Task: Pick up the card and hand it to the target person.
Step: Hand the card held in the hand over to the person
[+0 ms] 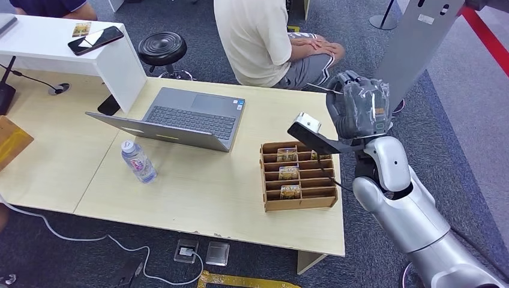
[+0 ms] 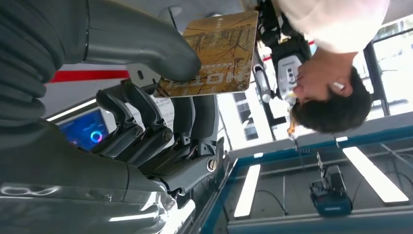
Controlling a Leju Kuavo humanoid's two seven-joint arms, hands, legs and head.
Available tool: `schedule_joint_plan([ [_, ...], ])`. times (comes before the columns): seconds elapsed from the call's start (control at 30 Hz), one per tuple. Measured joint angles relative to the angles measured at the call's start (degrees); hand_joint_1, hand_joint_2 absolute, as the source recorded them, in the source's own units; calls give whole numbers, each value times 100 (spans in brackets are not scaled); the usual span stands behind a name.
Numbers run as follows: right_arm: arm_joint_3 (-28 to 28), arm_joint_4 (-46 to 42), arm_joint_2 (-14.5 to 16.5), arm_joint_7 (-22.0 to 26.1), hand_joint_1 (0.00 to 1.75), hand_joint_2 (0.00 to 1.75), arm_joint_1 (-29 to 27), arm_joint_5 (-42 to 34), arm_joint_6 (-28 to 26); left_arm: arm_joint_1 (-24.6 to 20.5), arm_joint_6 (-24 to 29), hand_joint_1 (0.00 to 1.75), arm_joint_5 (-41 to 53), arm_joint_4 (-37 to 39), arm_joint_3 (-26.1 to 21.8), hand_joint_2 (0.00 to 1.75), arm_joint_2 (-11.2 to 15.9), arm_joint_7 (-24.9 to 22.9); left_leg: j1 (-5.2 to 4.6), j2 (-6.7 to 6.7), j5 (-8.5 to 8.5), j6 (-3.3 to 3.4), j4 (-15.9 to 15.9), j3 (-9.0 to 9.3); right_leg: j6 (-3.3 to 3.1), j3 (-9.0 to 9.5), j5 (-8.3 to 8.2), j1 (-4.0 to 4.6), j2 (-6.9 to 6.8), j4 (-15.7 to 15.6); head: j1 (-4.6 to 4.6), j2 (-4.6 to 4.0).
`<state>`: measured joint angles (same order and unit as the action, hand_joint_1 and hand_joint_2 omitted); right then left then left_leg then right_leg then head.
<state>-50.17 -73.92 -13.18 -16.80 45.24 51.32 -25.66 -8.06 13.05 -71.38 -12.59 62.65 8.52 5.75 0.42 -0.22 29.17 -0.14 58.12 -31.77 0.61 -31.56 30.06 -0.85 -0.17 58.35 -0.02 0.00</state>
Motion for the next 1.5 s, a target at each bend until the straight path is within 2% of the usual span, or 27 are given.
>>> schedule_joint_plan([
  [0.2, 11, 391, 95, -56, 161, 175, -11, 265, -237, -30, -1, 0, 0, 0, 55, 0, -15, -32, 0, 0, 0, 0, 0, 0, 0, -1, 0, 0, 0, 0, -5, 0],
  [1.07, 32, 980, 321, -2, 161, 175, -18, 71, -271, -19, -1, 0, -22, 0, 98, 0, -20, -28, 0, -2, 0, 0, 0, -1, 0, 0, 0, 0, -2, 0, -2, 0],
  [1.2, 32, 986, 326, -23, 0, 175, -18, 55, -271, -17, -1, 0, -38, 0, 115, 0, -21, -29, 0, -3, 0, 0, 0, -3, 0, -1, 0, 0, -2, 0, -2, 0],
  [1.5, 39, 979, 317, -142, 0, 175, -20, -38, -256, 2, -1, 0, -60, 0, 134, 0, -20, 34, 0, 2, 0, 0, 0, 1, 0, -1, 0, 0, 1, -1, -1, 0],
])
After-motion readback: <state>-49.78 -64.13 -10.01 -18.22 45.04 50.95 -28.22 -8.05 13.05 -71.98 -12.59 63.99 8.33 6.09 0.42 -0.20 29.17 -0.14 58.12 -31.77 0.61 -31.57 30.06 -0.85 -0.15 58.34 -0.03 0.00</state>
